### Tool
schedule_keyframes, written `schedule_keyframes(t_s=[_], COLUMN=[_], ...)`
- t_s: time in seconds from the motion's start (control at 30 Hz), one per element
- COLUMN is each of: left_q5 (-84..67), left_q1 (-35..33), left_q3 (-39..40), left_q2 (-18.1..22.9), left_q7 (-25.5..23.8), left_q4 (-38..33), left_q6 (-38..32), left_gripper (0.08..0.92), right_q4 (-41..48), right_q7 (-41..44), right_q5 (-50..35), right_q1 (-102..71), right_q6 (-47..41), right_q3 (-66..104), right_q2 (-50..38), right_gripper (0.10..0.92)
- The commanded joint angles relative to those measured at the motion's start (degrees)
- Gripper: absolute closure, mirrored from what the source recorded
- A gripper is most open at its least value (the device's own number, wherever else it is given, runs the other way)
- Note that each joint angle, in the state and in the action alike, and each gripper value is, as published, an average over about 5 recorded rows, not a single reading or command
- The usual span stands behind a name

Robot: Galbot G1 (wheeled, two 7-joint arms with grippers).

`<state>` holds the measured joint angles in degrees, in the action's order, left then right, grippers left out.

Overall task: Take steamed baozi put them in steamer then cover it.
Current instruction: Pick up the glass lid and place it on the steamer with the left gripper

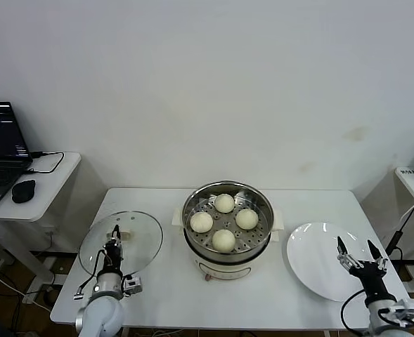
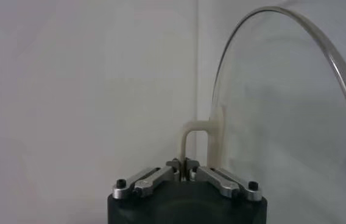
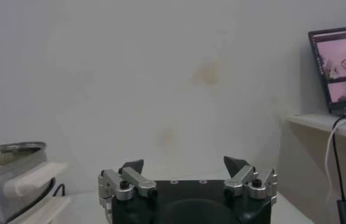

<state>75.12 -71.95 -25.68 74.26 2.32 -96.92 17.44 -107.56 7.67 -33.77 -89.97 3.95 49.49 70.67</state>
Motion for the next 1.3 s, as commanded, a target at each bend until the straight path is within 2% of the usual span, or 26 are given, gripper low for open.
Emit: schedule_keyframes(t_s=[0.03, 0.17, 0.33, 0.5, 0.73, 0.9, 1.13, 1.3], left_q5=[3.0, 7.3, 15.6, 20.2, 22.6, 26.6, 28.6, 28.5], left_q1=[-3.6, -4.8, -2.9, -1.0, 2.4, 5.1, 9.0, 13.4], left_q3=[0.3, 2.5, 6.5, 10.9, 16.0, 21.3, 28.2, 32.5], left_q2=[0.4, -0.7, -1.3, 0.6, 4.8, 10.0, 16.6, 17.8], left_q7=[-9.9, -11.6, -14.7, -17.6, -19.1, -21.5, -21.8, -22.7], left_q4=[-21.9, -26.2, -29.5, -30.4, -26.9, -25.6, -16.2, -9.4], left_q6=[7.4, 9.3, 14.6, 14.9, 14.3, 13.2, 14.2, 15.5], left_gripper=[0.872, 0.872, 0.872, 0.872, 0.872, 0.872, 0.872, 0.872], right_q4=[-0.2, -0.5, -0.5, -0.2, 0.1, 0.7, 1.3, 1.9], right_q7=[0.0, 0.0, 0.0, 0.1, 0.1, 0.1, 0.1, 0.1], right_q5=[-0.2, -0.4, -0.6, 0.1, 3.0, 4.1, 4.8, 5.0], right_q1=[0.6, 0.6, 0.7, 0.9, 0.7, 0.8, 1.3, 1.9], right_q6=[0.0, 0.0, -0.1, -0.3, -0.5, -0.3, -0.3, -0.3], right_q3=[-0.3, -0.2, 0.1, 0.2, 1.1, 1.3, 1.5, 1.6], right_q2=[0.0, -0.1, 0.0, 0.6, 2.1, 3.4, 4.4, 4.6], right_gripper=[0.202, 0.203, 0.203, 0.203, 0.202, 0.203, 0.202, 0.203])
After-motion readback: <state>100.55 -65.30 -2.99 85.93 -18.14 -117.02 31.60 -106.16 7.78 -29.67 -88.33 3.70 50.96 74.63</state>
